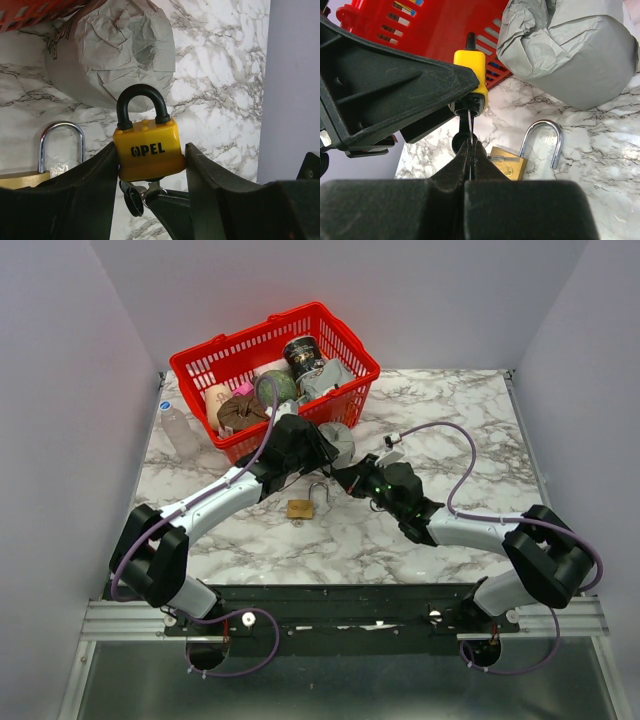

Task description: Unlock with the key

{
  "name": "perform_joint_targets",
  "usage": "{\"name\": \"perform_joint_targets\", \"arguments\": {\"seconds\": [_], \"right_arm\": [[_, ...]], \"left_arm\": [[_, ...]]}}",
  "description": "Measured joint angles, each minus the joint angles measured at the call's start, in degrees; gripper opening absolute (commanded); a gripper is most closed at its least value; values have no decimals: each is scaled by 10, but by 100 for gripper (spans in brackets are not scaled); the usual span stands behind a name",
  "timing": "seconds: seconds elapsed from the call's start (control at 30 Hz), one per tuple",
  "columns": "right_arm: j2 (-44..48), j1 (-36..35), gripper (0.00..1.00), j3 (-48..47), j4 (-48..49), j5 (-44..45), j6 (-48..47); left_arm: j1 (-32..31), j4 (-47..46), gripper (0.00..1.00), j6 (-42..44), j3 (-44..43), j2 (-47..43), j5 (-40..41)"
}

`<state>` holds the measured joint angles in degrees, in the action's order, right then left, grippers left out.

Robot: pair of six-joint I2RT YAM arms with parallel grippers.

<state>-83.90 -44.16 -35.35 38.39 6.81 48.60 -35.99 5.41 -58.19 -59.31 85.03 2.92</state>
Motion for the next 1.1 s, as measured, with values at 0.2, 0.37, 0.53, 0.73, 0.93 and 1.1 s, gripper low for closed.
{"name": "perform_joint_targets", "arguments": {"seconds": [0.2,0.37,0.53,0.73,0.93,1.1], "right_arm": [[0,0,1,-2,0,3,0],[0,0,1,-3,0,5,0],[11,0,1,-3,-9,14,-1],[25,2,1,-3,-17,21,-5],[34,4,1,-1,-28,21,-7],[59,5,1,7,-44,22,-14]], "left_arm": [[-4,-6,0,-2,0,0,-2],[-5,-8,0,-2,0,0,-2],[-6,-19,0,1,0,-1,-6],[-11,-36,0,10,0,-2,-9],[-25,-40,0,32,0,-2,8],[-38,-40,0,44,-3,-7,17]]}}
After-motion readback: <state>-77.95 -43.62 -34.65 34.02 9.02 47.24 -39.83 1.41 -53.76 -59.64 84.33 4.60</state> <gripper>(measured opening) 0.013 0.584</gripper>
